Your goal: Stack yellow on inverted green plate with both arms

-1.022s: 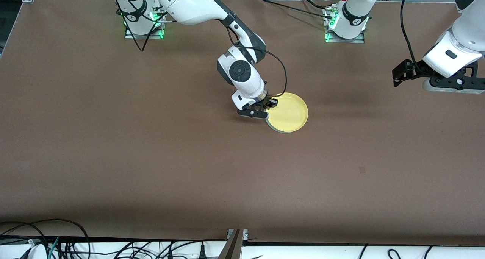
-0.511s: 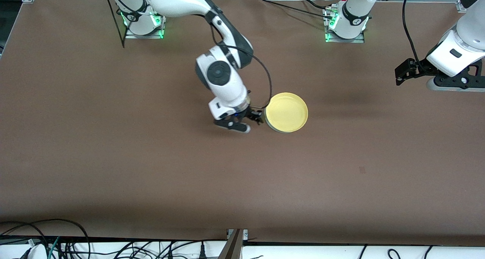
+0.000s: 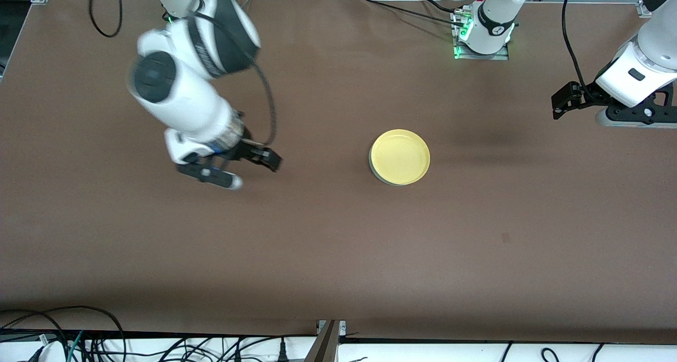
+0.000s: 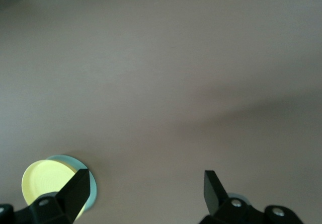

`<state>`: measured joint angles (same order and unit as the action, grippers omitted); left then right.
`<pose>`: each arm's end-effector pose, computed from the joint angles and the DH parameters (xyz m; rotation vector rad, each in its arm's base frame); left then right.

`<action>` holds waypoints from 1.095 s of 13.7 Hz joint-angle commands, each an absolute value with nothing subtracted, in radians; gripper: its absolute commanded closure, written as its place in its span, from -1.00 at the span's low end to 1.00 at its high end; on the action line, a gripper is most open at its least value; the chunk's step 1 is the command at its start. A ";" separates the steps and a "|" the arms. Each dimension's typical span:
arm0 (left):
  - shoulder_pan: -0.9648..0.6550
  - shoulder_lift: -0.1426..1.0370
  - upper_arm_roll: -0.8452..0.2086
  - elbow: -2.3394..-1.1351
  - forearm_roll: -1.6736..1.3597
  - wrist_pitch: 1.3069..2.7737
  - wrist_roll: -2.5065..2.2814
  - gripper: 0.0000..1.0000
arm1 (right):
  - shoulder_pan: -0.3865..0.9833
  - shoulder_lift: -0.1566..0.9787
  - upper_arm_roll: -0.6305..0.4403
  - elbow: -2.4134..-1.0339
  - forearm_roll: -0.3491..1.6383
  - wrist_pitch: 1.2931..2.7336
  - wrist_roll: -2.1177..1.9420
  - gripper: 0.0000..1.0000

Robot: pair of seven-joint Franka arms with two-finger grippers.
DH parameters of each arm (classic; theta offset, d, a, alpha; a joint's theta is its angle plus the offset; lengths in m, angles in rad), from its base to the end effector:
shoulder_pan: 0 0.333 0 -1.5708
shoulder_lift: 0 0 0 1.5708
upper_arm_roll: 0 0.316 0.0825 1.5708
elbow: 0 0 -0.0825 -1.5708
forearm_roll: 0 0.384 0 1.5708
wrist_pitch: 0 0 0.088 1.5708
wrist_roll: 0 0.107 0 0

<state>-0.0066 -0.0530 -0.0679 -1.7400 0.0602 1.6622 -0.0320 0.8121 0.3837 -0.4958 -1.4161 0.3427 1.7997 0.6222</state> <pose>0.5409 -0.0353 0.5813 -3.0758 0.0748 0.0331 0.6090 0.2844 0.5067 -2.9372 0.5065 0.0455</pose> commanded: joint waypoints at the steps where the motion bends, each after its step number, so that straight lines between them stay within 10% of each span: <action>1: -0.002 -0.049 -0.068 -1.718 0.046 1.640 -0.034 -1.00 | 0.780 0.197 -0.528 -1.558 0.341 1.711 0.545 -1.00; 8: 0.000 -0.049 -0.066 -1.718 0.044 1.640 -0.037 -1.00 | 0.197 0.043 -0.108 -1.578 0.111 1.546 0.223 -1.00; 15: 0.003 -0.049 -0.066 -1.720 0.043 1.638 -0.035 -1.00 | 0.051 -0.023 0.057 -1.660 -0.002 1.588 0.107 -1.00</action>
<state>-0.0025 -0.0529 -0.0650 -1.7398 0.0602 1.6583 -0.0329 0.0760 0.0065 0.0243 -1.6334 0.0226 1.5724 0.1362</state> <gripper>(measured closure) 0.000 0.000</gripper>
